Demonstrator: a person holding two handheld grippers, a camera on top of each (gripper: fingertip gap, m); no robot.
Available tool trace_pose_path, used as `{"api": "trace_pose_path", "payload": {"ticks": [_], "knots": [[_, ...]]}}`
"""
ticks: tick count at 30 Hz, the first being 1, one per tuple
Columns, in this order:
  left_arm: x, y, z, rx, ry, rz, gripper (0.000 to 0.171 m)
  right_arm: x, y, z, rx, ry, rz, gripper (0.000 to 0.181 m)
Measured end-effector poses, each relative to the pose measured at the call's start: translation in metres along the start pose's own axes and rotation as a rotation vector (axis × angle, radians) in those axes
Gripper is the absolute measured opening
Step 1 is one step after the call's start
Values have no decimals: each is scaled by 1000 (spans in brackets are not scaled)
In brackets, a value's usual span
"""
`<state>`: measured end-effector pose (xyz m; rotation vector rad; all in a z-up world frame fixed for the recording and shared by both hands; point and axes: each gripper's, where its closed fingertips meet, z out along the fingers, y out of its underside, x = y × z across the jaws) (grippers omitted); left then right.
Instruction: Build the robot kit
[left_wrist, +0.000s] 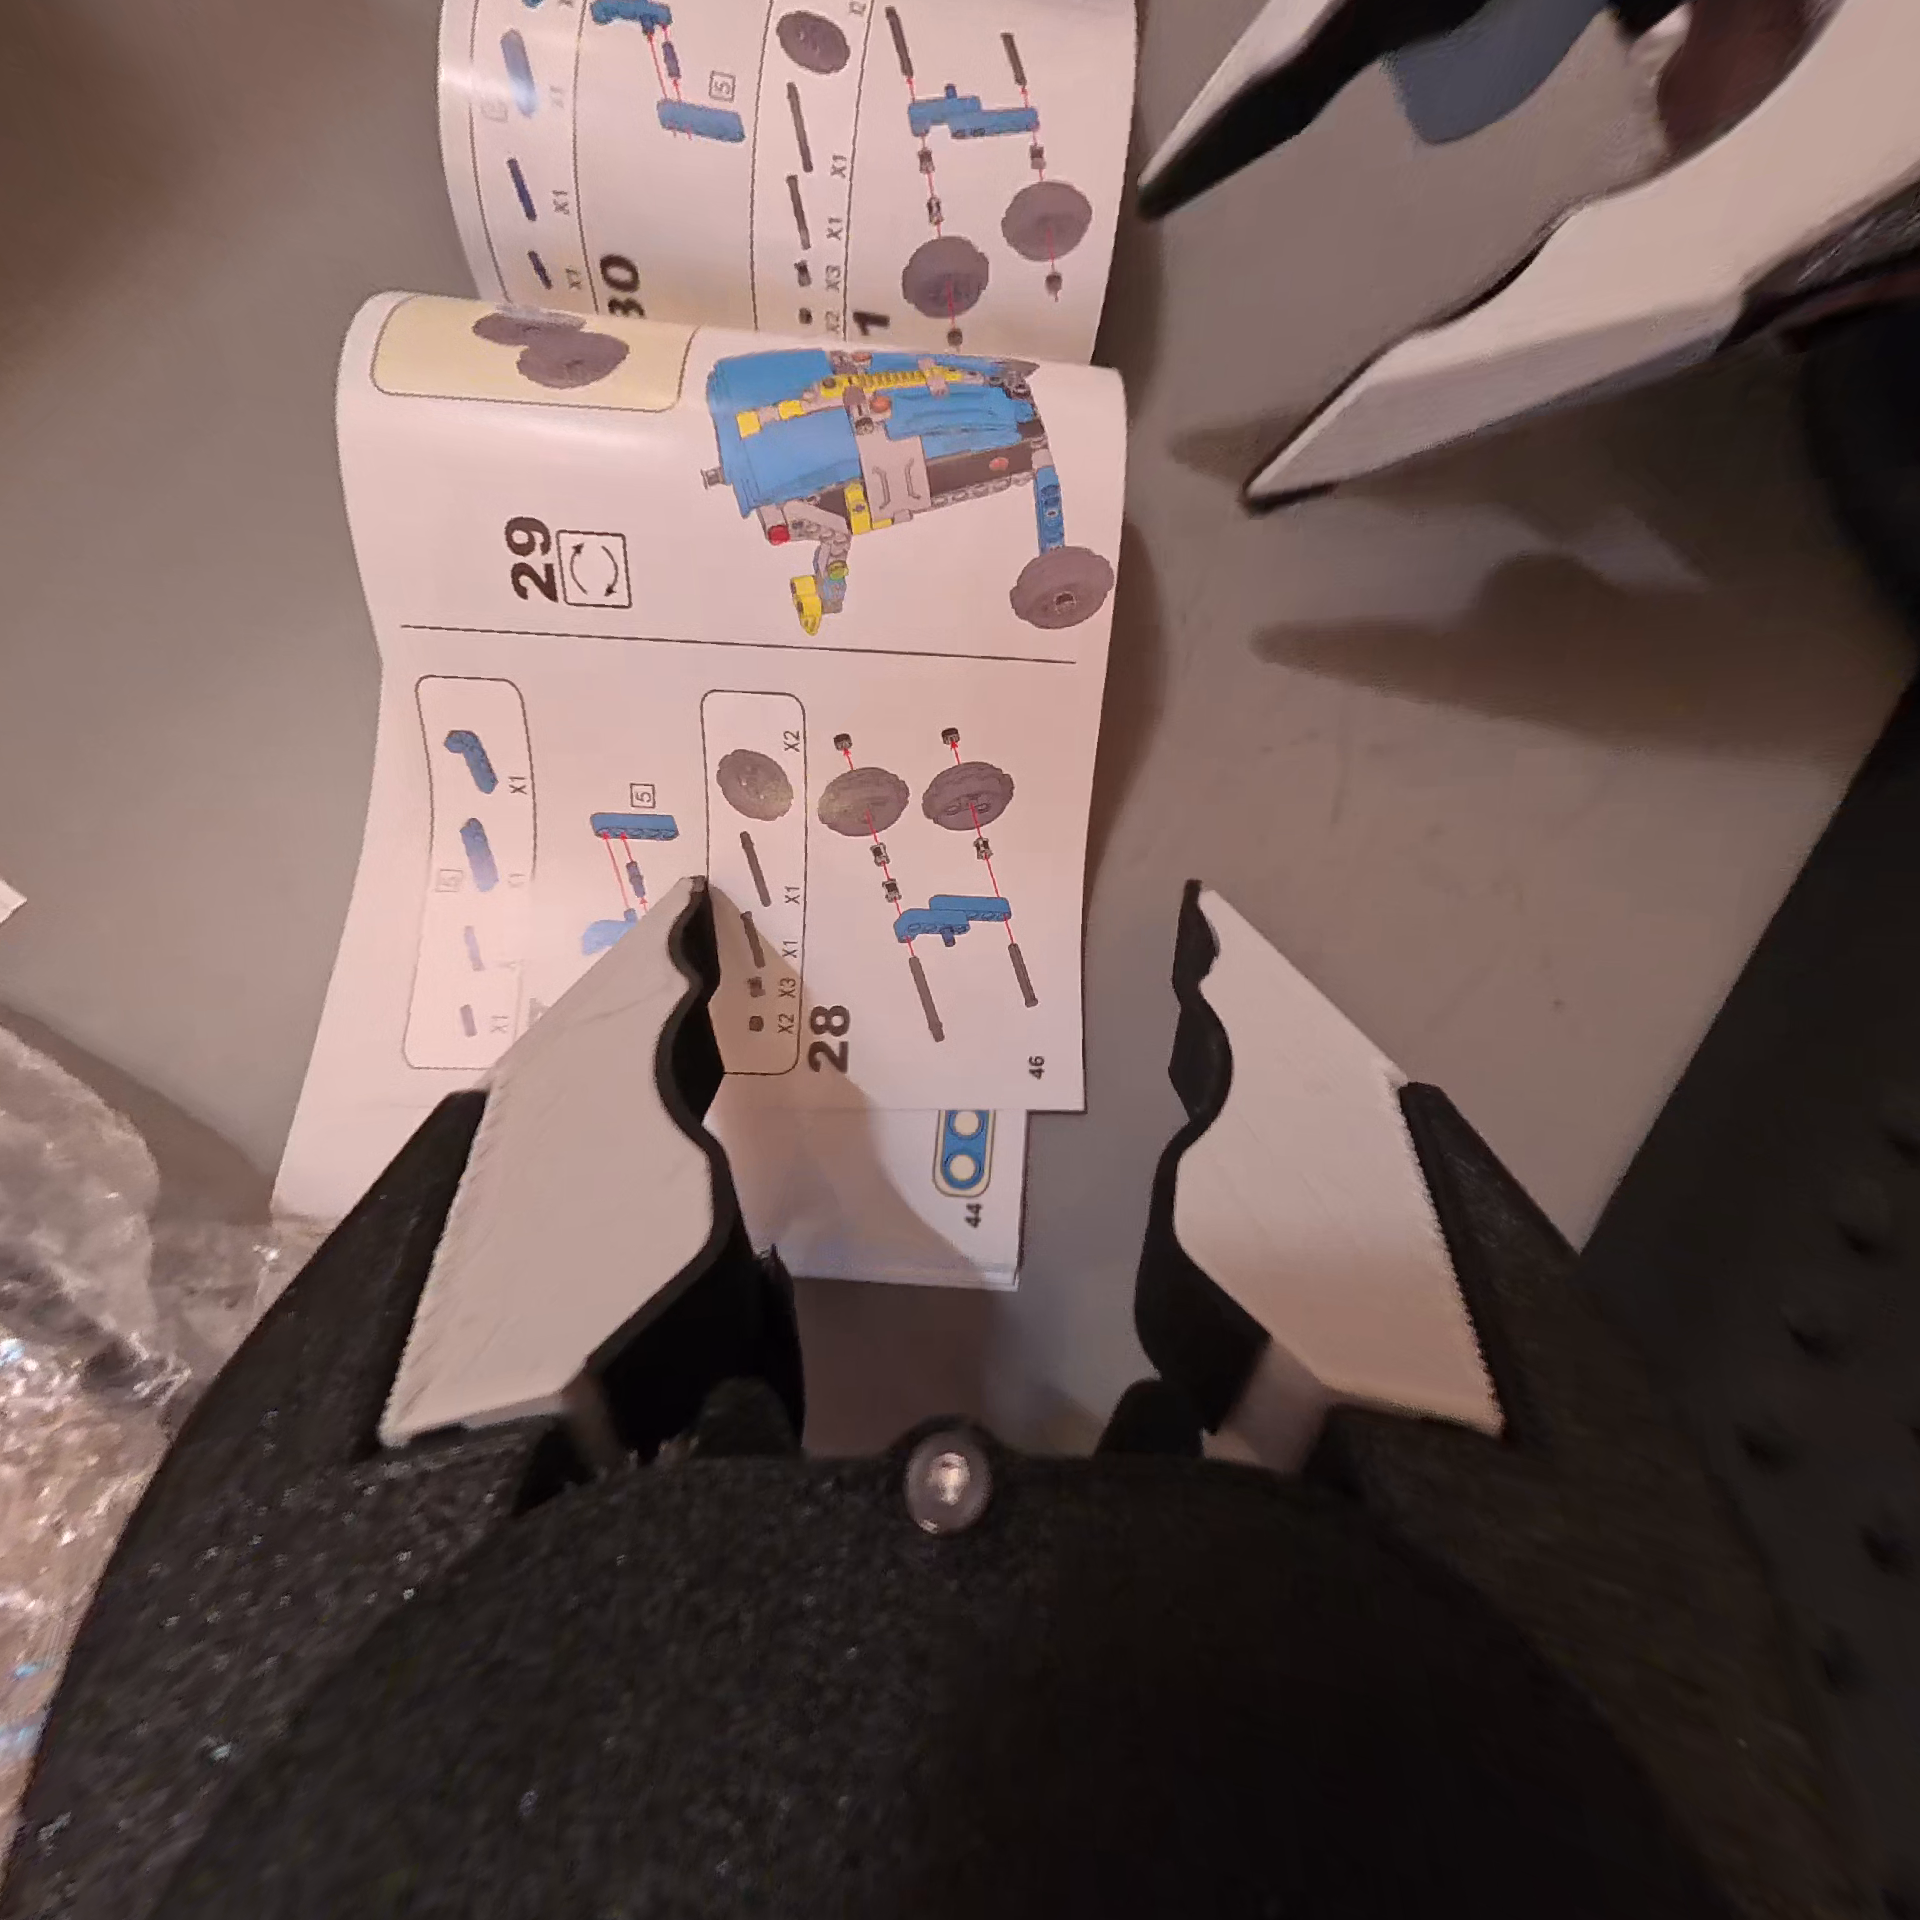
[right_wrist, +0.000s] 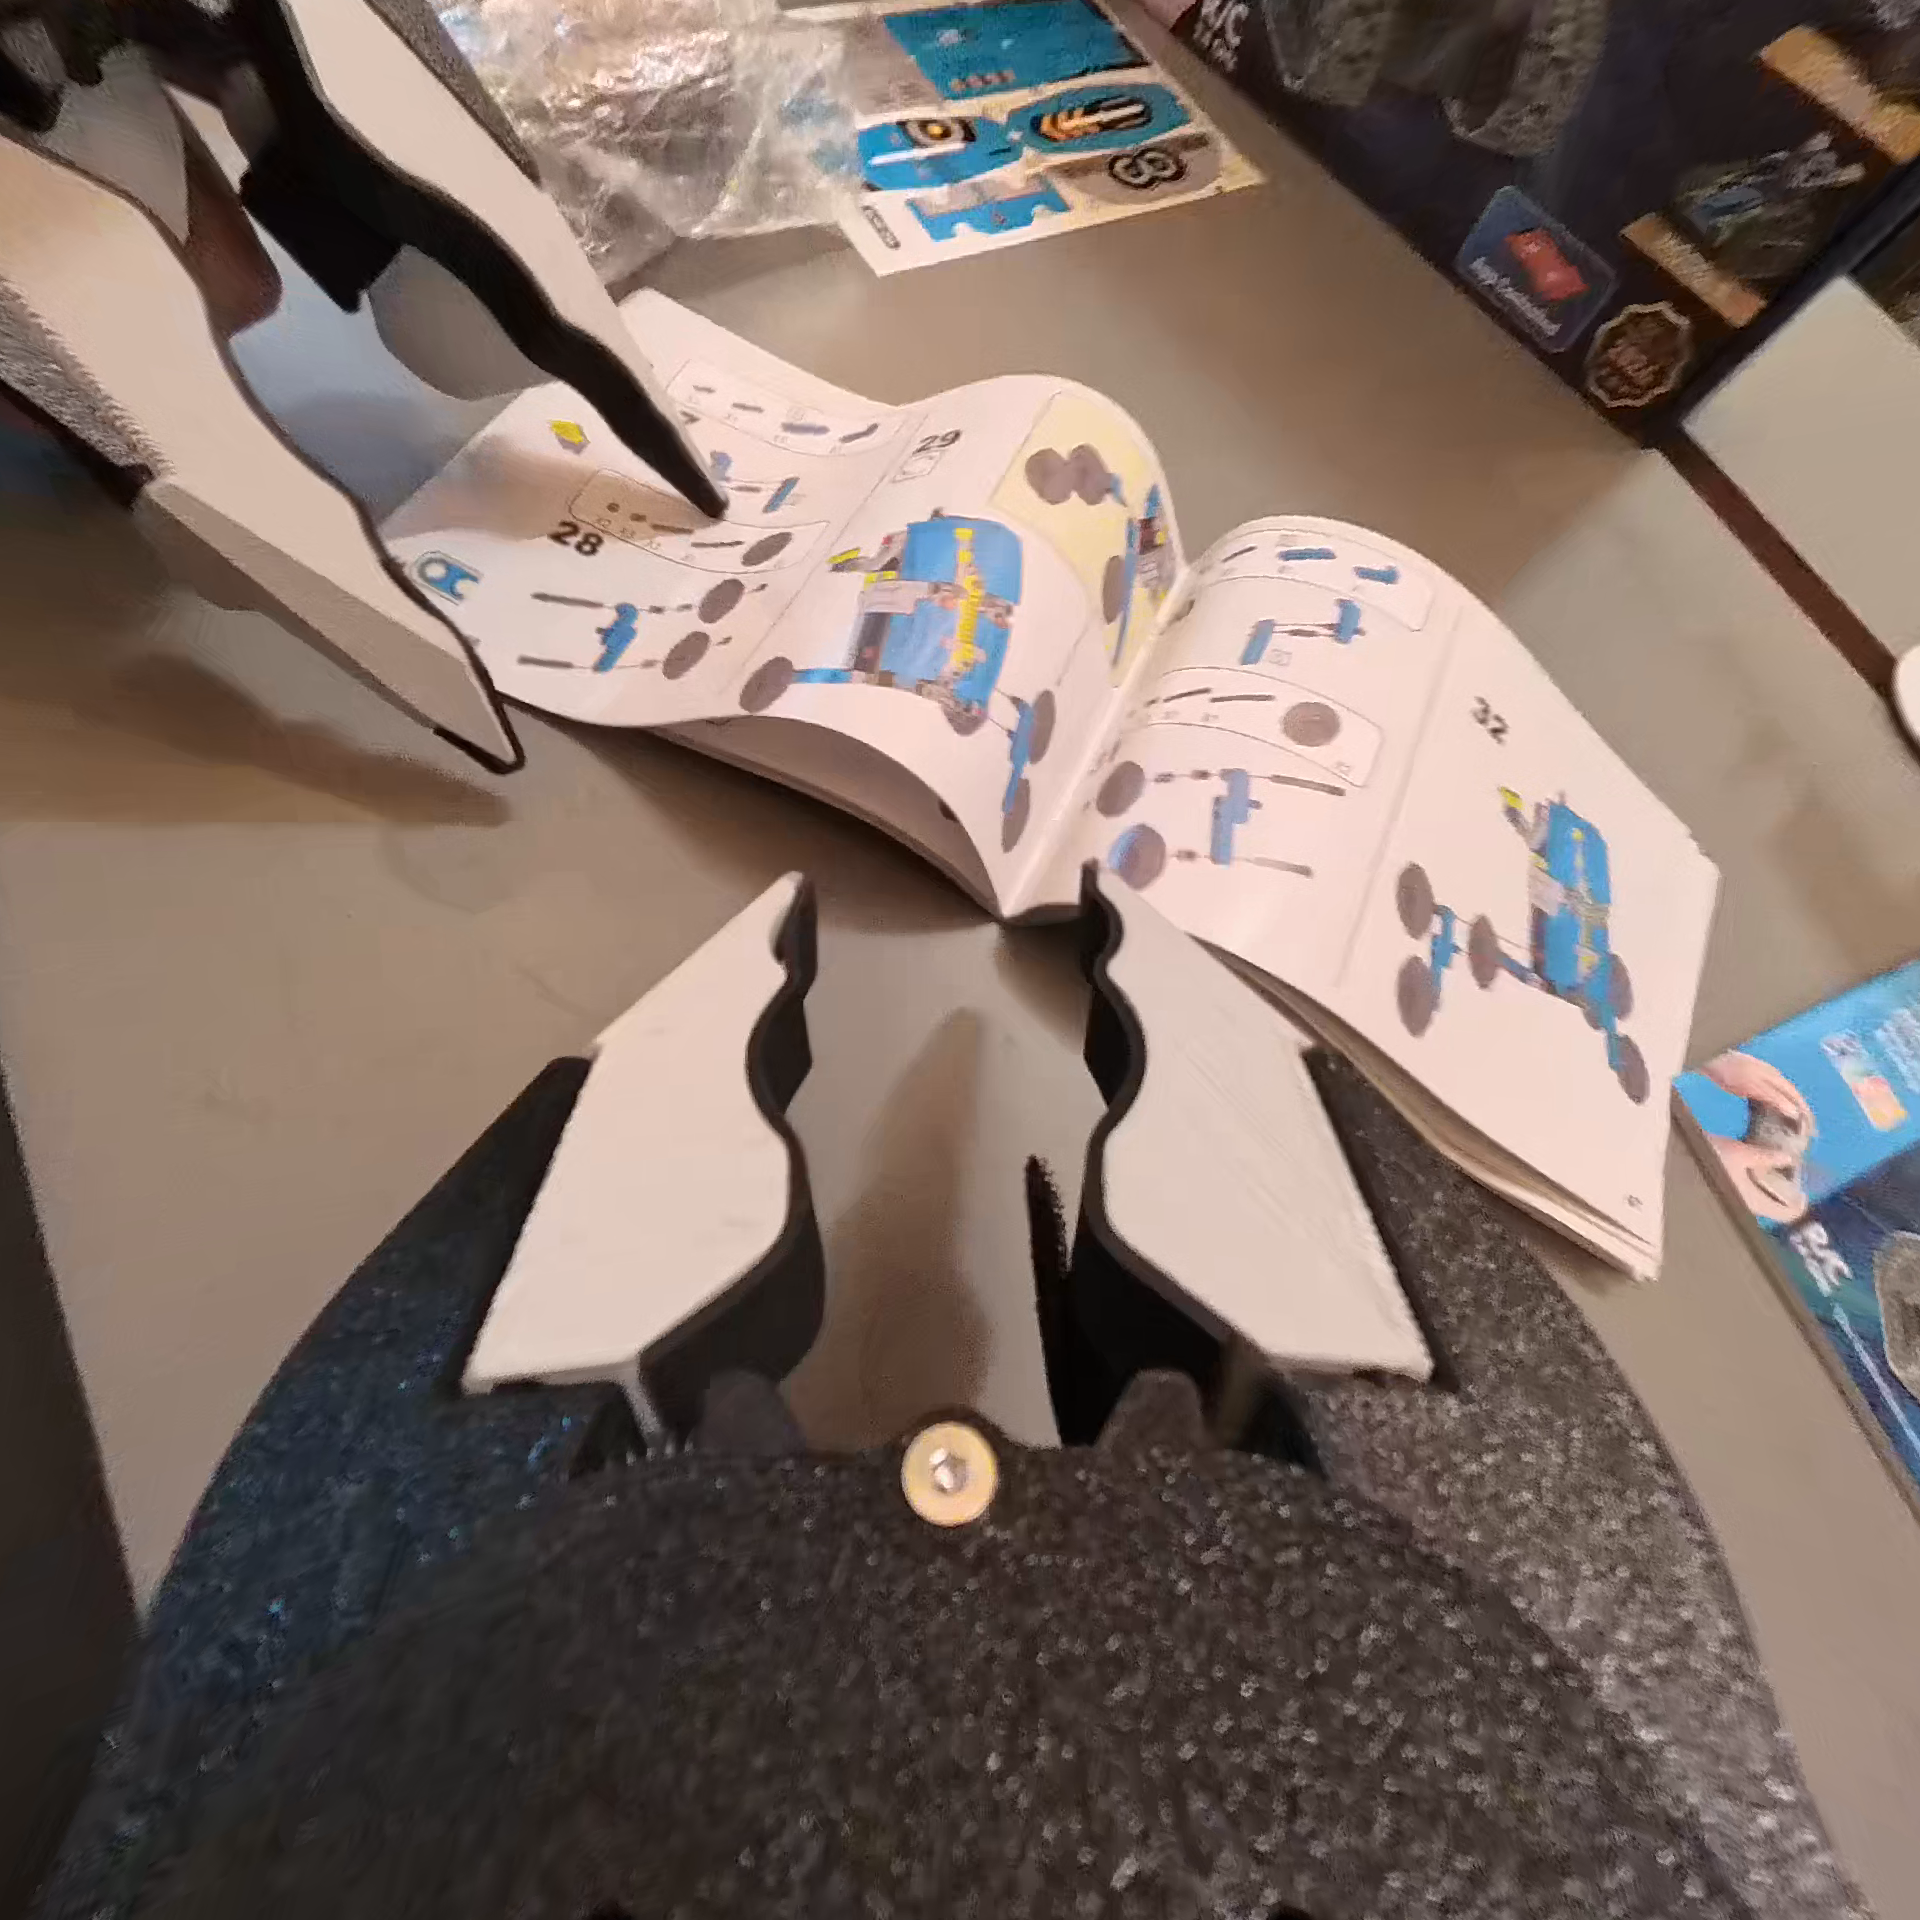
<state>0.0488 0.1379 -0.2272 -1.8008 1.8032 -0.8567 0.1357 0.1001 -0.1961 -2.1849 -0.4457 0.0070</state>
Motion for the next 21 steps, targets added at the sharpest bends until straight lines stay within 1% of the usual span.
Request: {"api": "trace_pose_path", "payload": {"ticks": [2, 4, 6, 9, 11, 12, 13, 14, 15, 18, 21], "knots": [[3, -4, 1, 15, 30, -9, 89, 0, -3, 9, -10, 21, -34, 50], [7, -7, 3, 29, 58, -19, 89, 3, -10, 16, -2, 52, -73, 46], [9, -9, 2, 40, 78, -26, 90, 6, -19, 19, 21, 73, -84, 31], [8, -16, -12, 93, 85, -50, 90, 24, -24, 14, 47, 150, -39, 0], [2, -20, -30, 154, 63, -75, 88, 43, -16, 9, 37, 187, 99, 0], [-2, -19, -39, 176, 48, -89, 85, 49, -6, 8, 20, 172, 219, 0], [-5, -16, -47, 182, 38, -98, 79, 49, 3, 8, 11, 121, 353, 0], [-7, -9, -51, 170, 29, -105, 77, 49, 7, 6, 31, 82, 461, 0], [-8, -1, -52, 147, 17, -109, 77, 48, 10, 4, 44, 54, 530, 0], [-6, 24, -50, 74, 8, -116, 78, 35, 16, -4, 47, -1, 629, 0], [3, 32, -52, 22, -3, -64, 78, -1, 9, -19, 101, -118, 781, 0]]}}
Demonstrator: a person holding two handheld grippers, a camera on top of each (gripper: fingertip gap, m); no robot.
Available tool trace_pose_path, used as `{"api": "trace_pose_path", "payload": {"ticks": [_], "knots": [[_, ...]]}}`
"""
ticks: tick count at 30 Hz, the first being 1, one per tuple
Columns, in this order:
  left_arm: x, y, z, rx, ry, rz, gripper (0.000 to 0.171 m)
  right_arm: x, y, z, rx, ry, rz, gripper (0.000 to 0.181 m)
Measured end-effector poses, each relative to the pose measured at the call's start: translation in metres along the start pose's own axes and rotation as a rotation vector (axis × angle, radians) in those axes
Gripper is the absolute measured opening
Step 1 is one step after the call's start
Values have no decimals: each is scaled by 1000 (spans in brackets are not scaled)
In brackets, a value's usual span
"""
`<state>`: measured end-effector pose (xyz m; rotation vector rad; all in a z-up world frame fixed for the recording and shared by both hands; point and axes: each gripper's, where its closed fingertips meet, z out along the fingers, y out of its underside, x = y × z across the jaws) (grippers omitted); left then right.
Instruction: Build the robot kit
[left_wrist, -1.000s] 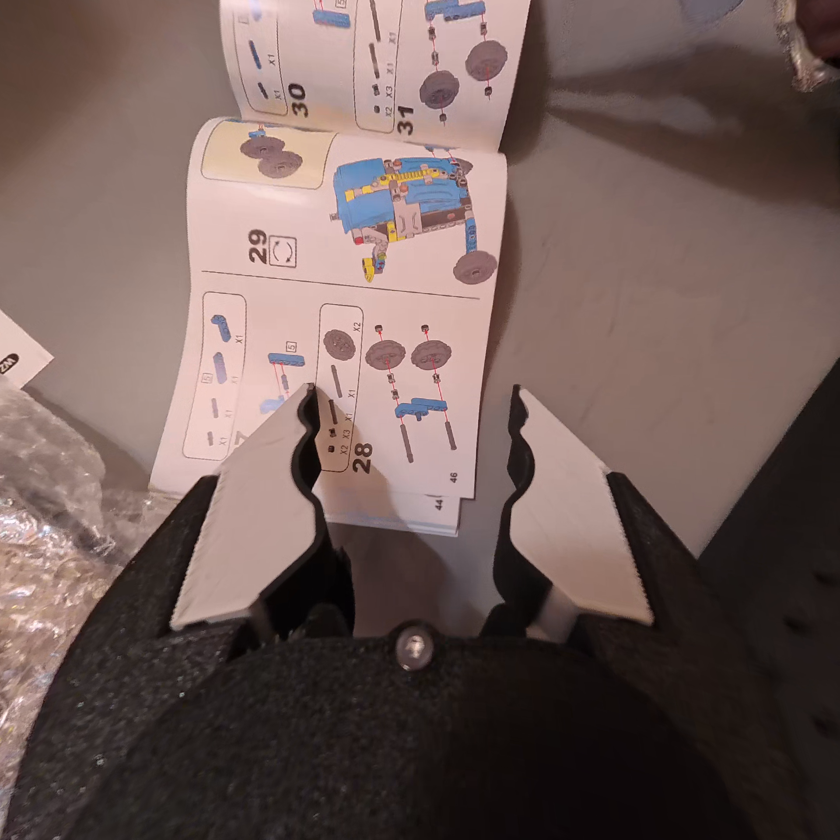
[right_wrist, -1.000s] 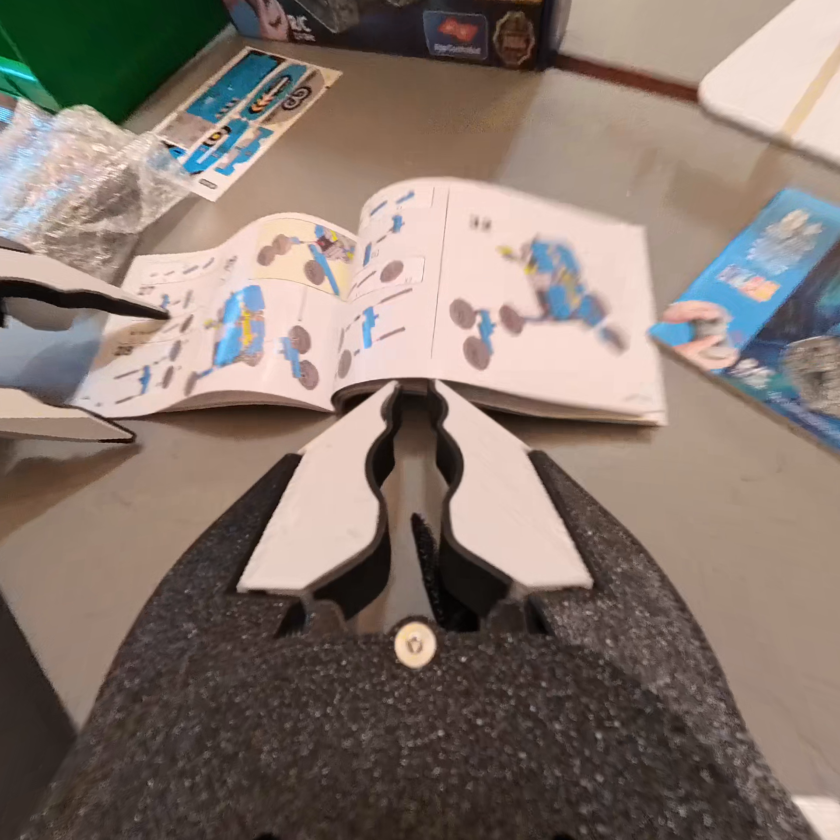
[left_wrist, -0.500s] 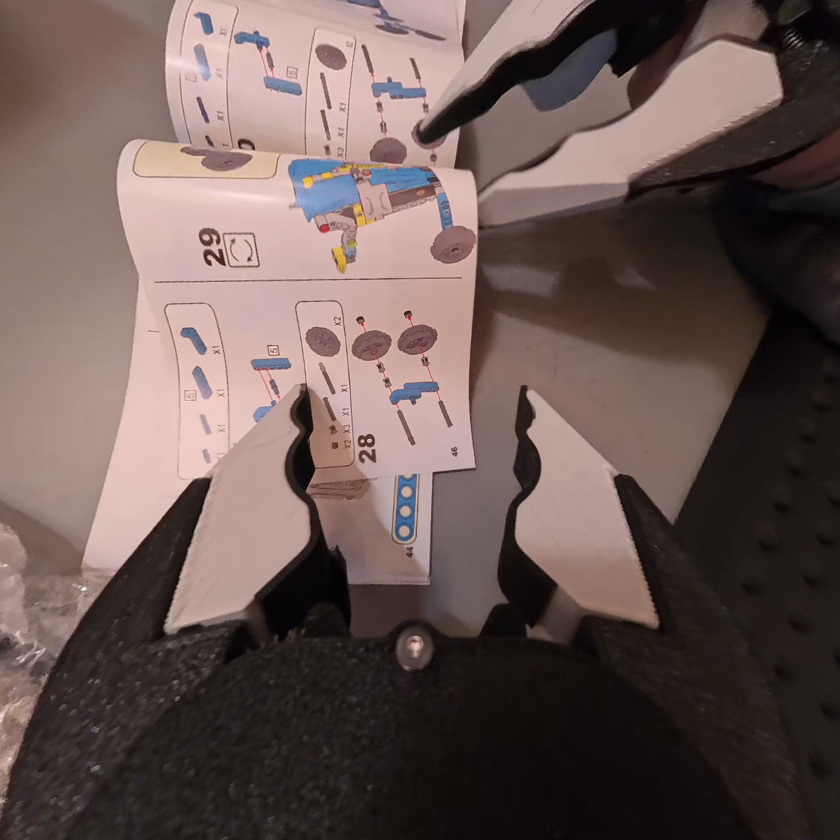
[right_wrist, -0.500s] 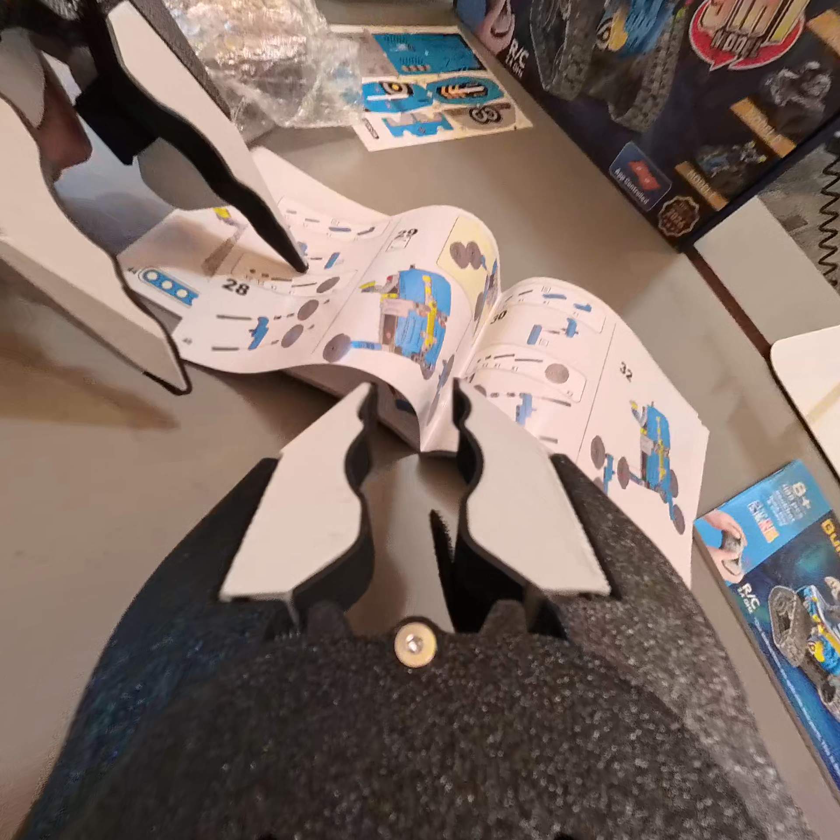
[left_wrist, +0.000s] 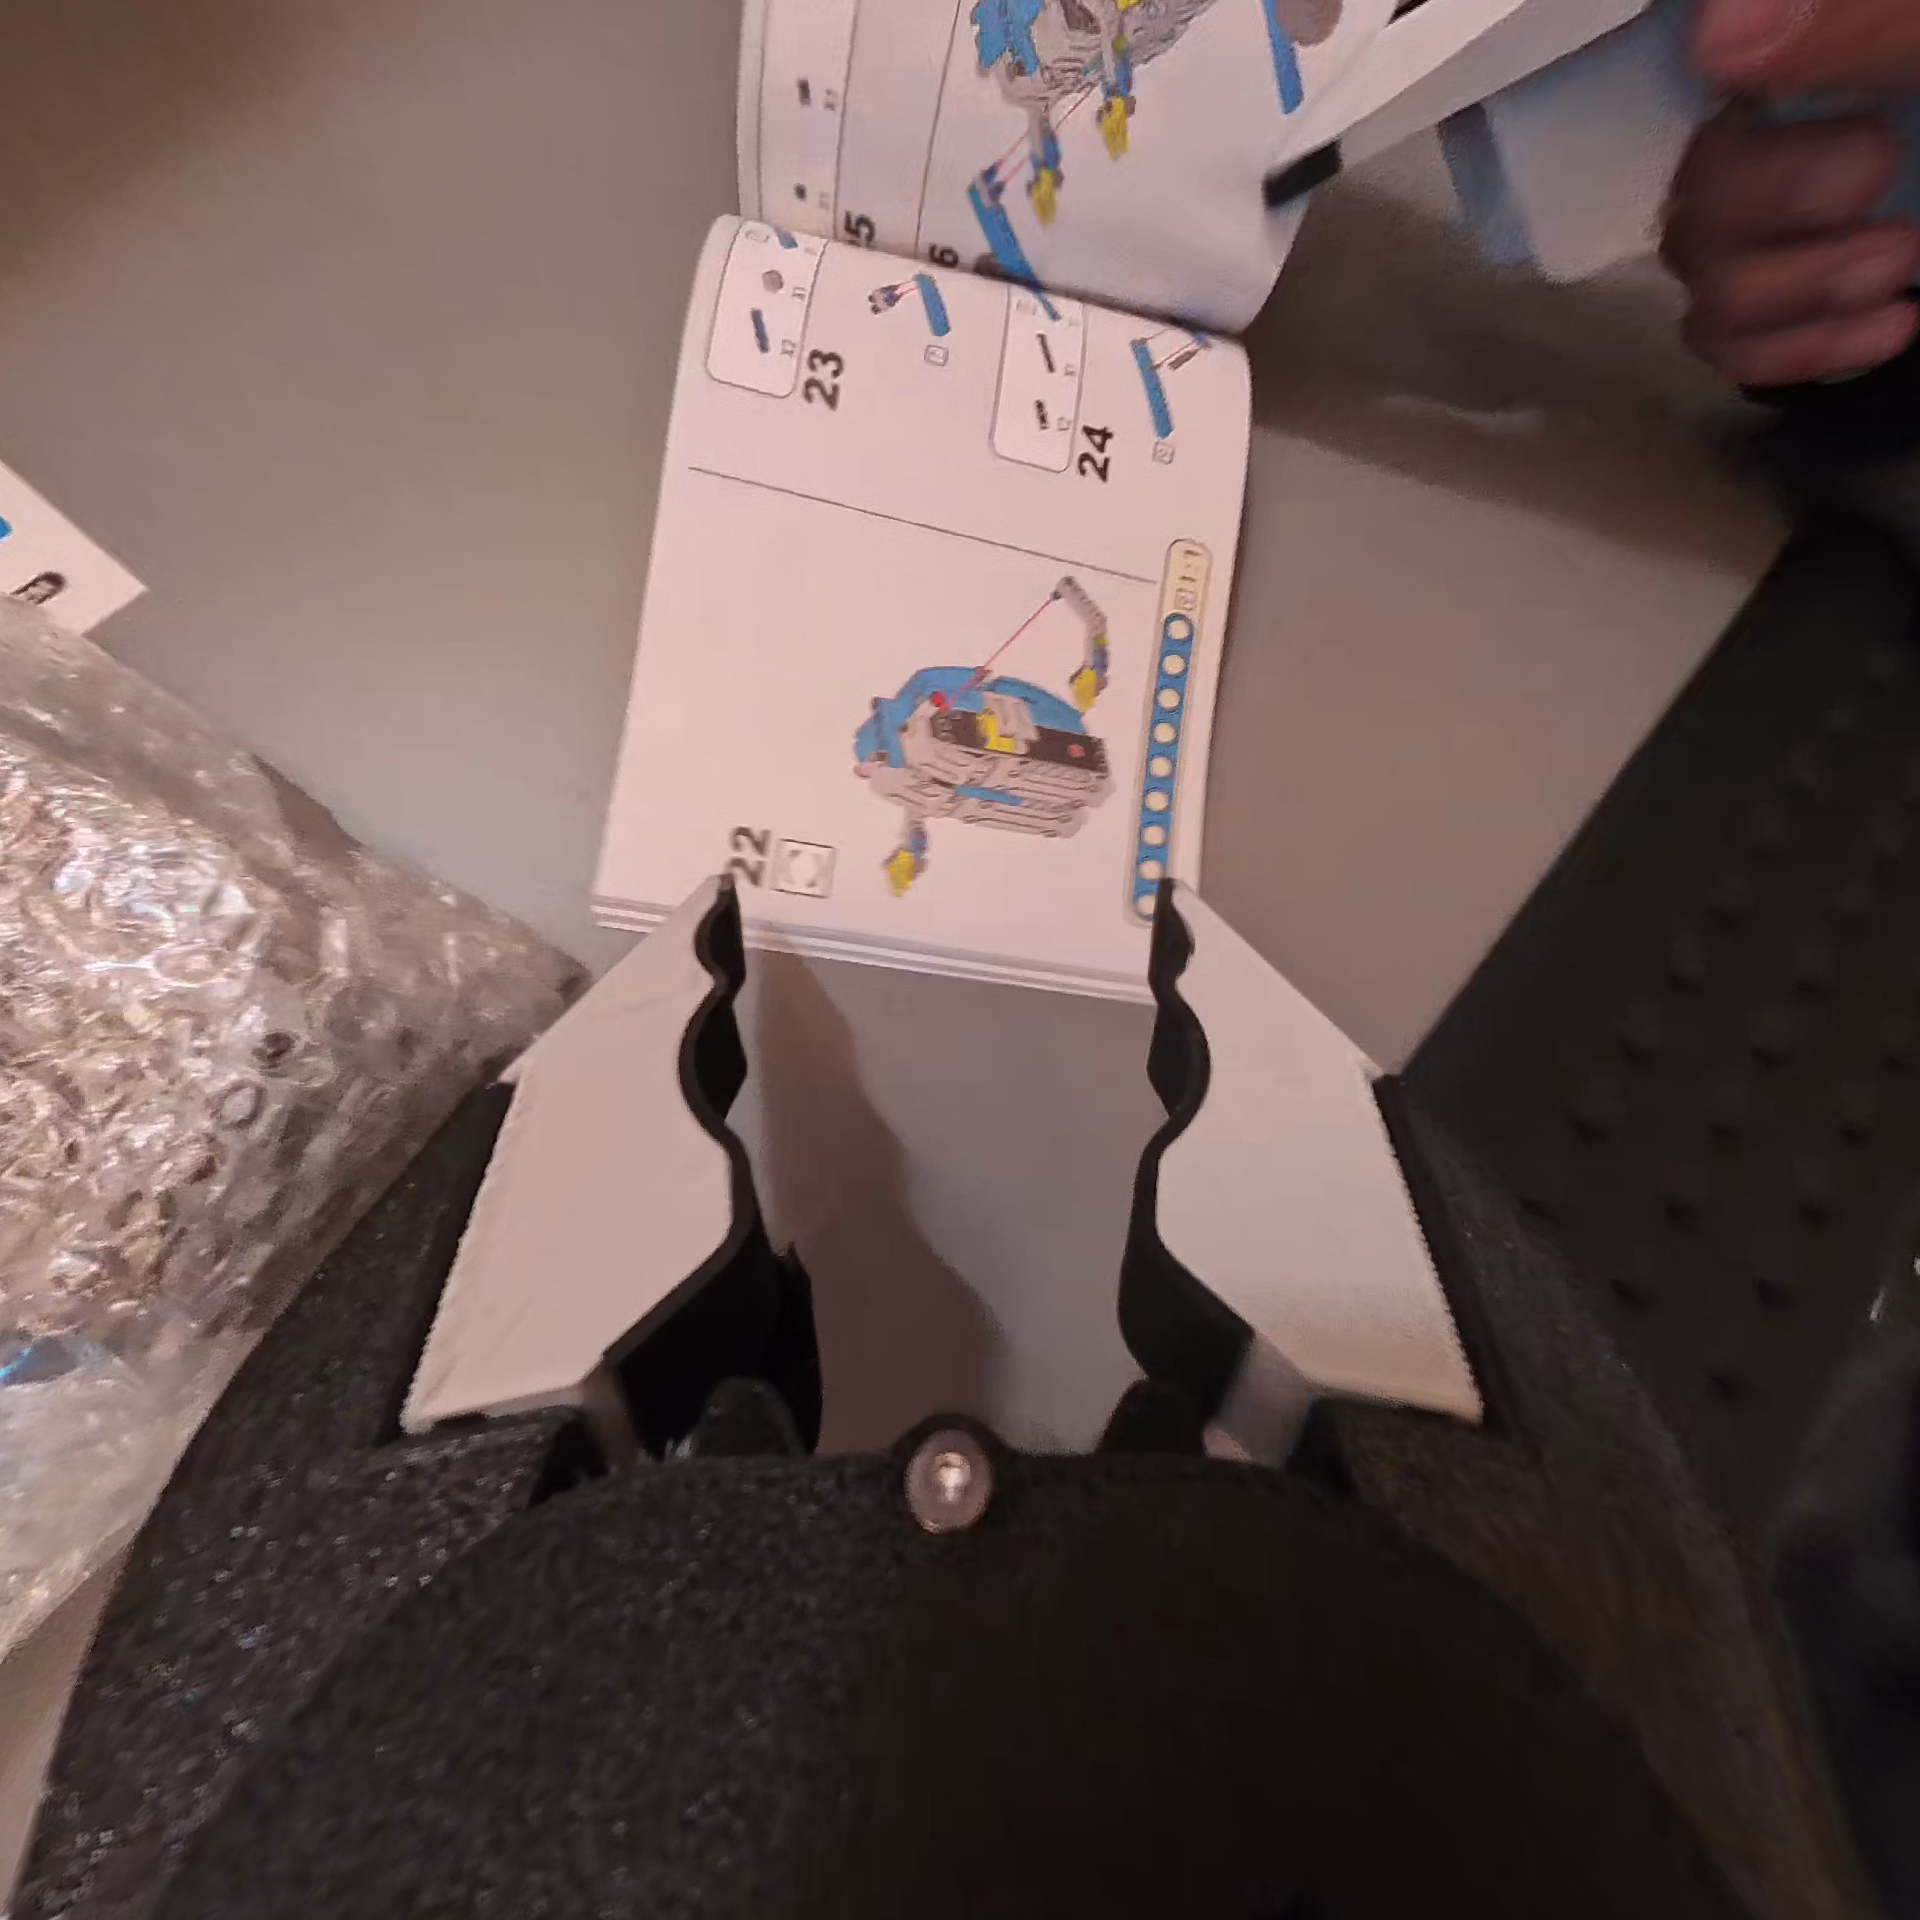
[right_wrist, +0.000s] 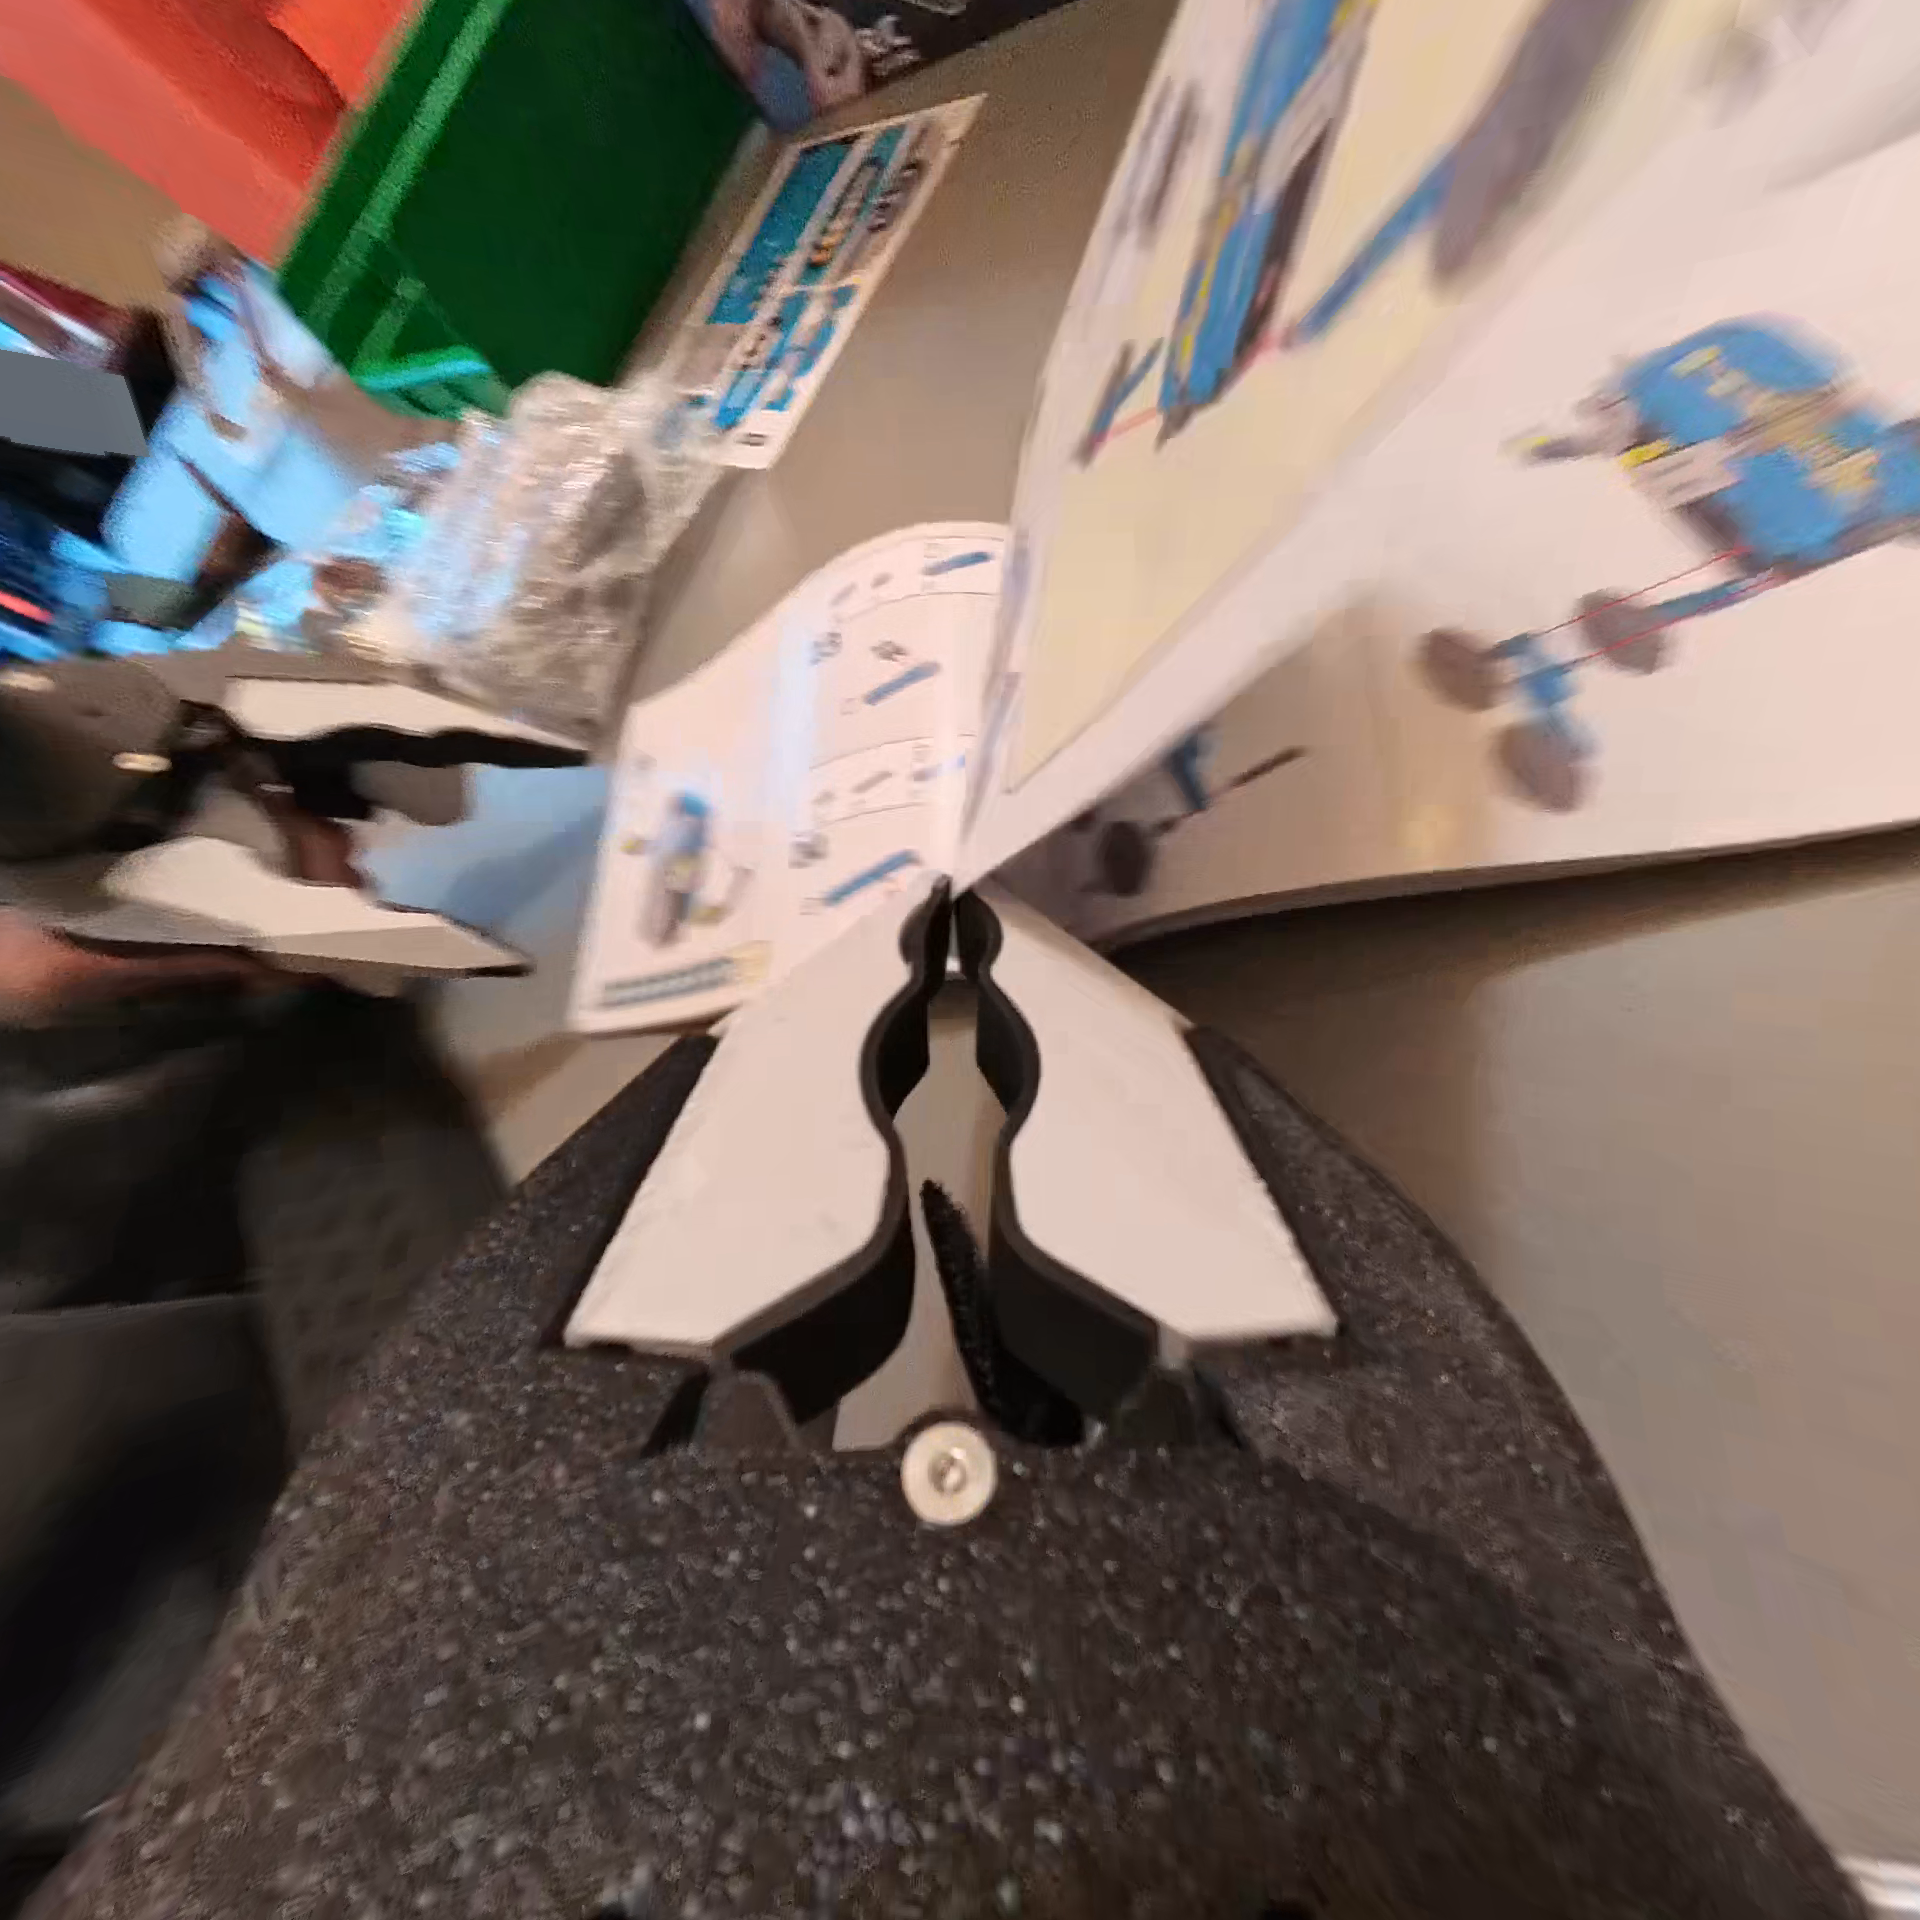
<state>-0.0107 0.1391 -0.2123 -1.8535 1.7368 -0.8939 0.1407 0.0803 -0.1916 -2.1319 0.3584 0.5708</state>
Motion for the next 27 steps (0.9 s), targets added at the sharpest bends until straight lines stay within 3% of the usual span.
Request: {"api": "trace_pose_path", "payload": {"ticks": [2, 4, 6, 8, 11, 13, 15, 16, 18, 21, 22, 25, 27], "knots": [[8, 8, 1, -55, 20, 23, 78, -26, 20, -5, -12, -65, 80, 0], [10, 18, 6, -109, 19, 57, 77, -21, 30, -14, -2, 55, 6, 0], [10, 17, 8, -109, 7, 86, 74, -4, 18, -36, 63, 205, -61, 4], [9, 16, 8, -111, 10, 82, 73, 14, -2, -66, 138, 356, -165, 22], [10, 16, 10, -113, 5, 97, 73, -16, -24, -86, 185, 348, -435, 32], [10, 15, 12, -122, -9, 123, 74, -53, -11, -65, 81, 197, -486, 49], [11, 15, 14, -128, -20, 144, 76, -72, 14, -29, -74, 71, -385, 88], [11, 15, 14, -129, -26, 148, 76, -73, 25, -11, -133, 47, -366, 93], [12, 16, 13, -128, -26, 145, 77, -53, 38, 18, -219, 164, -403, 101], [11, 19, 10, -129, -27, 144, 77, -24, 49, 37, -336, 370, -494, 103], [10, 20, 9, -131, -33, 145, 77, -27, 49, 39, -332, 363, -486, 93], [8, 23, 4, -125, -30, 128, 76, -28, 50, 42, -333, 343, -458, 93], [6, 24, 1, -117, -30, 108, 76, -24, 48, 40, -328, 352, -444, 83]]}}
